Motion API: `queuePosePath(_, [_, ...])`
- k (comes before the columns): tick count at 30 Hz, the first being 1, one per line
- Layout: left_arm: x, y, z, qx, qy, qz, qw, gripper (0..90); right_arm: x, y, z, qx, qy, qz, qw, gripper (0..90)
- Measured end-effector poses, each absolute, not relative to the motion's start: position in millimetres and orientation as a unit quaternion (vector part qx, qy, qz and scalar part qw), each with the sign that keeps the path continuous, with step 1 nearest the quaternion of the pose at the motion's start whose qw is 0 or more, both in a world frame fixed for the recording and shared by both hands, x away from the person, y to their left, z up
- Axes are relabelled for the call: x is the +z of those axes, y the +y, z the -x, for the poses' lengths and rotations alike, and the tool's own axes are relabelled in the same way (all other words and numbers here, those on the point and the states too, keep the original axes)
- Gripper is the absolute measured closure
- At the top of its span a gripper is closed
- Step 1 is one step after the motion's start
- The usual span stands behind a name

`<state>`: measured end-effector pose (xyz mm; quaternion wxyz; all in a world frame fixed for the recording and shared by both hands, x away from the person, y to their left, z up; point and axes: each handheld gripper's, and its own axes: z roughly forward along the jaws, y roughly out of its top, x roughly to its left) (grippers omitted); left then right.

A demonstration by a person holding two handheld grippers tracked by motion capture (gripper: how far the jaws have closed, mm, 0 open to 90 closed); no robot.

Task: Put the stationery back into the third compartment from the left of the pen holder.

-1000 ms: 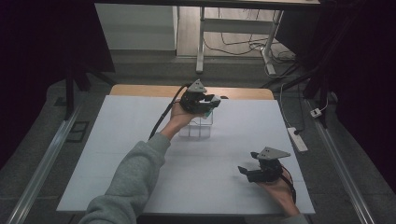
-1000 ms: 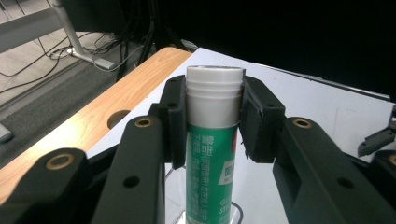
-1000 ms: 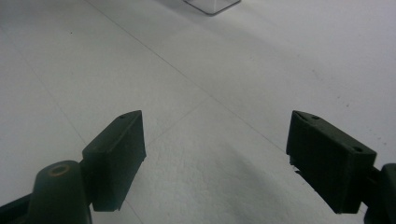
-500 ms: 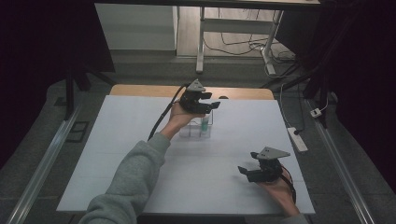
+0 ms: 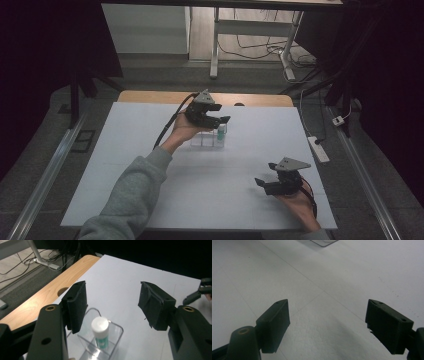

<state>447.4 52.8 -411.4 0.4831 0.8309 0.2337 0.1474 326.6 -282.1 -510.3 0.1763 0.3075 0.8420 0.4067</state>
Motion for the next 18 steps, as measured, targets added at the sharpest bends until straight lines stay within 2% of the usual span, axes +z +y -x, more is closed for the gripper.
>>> queuePosePath(6, [-411,74,-428,0.156,0.227,-0.841,0.466,40.2,-508,-283,-325,0.411,0.839,-0.306,0.184,19.0])
queuePosePath(18, [-428,122,-380,0.175,0.253,-0.847,0.434,39.1,-509,-282,-324,0.412,0.839,-0.305,0.183,18.9])
